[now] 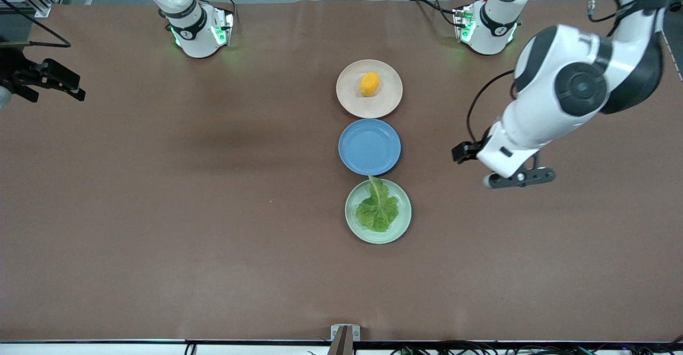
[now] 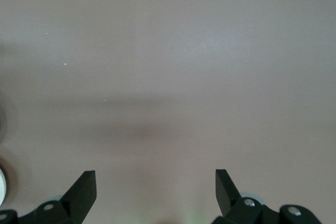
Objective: Pick lemon and lettuce from plates
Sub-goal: 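Reach the left gripper down over the lettuce leaf on the green plate, then close the left gripper on the lettuce leaf stem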
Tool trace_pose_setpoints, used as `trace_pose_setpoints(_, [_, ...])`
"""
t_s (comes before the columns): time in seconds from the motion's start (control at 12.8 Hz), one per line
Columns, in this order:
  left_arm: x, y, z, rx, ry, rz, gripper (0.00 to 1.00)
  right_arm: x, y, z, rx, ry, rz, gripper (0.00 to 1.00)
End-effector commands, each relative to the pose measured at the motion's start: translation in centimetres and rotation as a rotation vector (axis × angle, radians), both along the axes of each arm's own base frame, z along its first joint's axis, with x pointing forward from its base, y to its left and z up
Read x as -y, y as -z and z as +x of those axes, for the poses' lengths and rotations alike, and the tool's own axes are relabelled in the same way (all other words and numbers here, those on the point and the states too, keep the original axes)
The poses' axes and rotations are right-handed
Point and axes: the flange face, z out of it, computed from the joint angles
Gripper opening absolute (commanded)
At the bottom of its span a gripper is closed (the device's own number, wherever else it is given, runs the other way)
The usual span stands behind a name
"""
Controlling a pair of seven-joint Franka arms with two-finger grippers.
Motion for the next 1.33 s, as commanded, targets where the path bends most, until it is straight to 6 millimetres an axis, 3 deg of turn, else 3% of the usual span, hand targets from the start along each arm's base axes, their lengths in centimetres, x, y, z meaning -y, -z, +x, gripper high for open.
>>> trace_pose_setpoints(0.0, [4.0, 5.2, 1.1, -0.002, -0.017, -0.020, 1.00, 0.0, -0.3, -1.0, 0.004, 0.013, 0.023, 1.00])
trace_pose_setpoints(0.08, [6.3, 7.2, 1.1, 0.018, -0.005, -0.031, 1.00, -0.1, -0.3, -1.0, 0.004, 0.012, 0.023, 1.00])
trace_pose_setpoints(0.31, [13.0, 10.4, 1.0, 0.100, 0.098, 0.019, 0.99, 0.0, -0.3, -1.0, 0.002, 0.011, 0.023, 1.00])
trace_pose_setpoints(0.55, [17.4, 14.4, 0.5, 0.139, 0.137, 0.056, 0.90, 0.0, -0.2, -1.0, -0.001, 0.010, 0.023, 1.00])
trace_pose_setpoints(0.78, [18.2, 18.2, 0.5, 0.157, 0.168, 0.051, 0.89, 0.0, -0.4, -0.9, -0.001, 0.008, 0.021, 1.00])
trace_pose_setpoints(1.25, [18.5, 23.3, 0.7, 0.195, 0.214, 0.037, 0.76, 0.1, -0.4, -0.3, -0.001, 0.013, 0.013, 1.00])
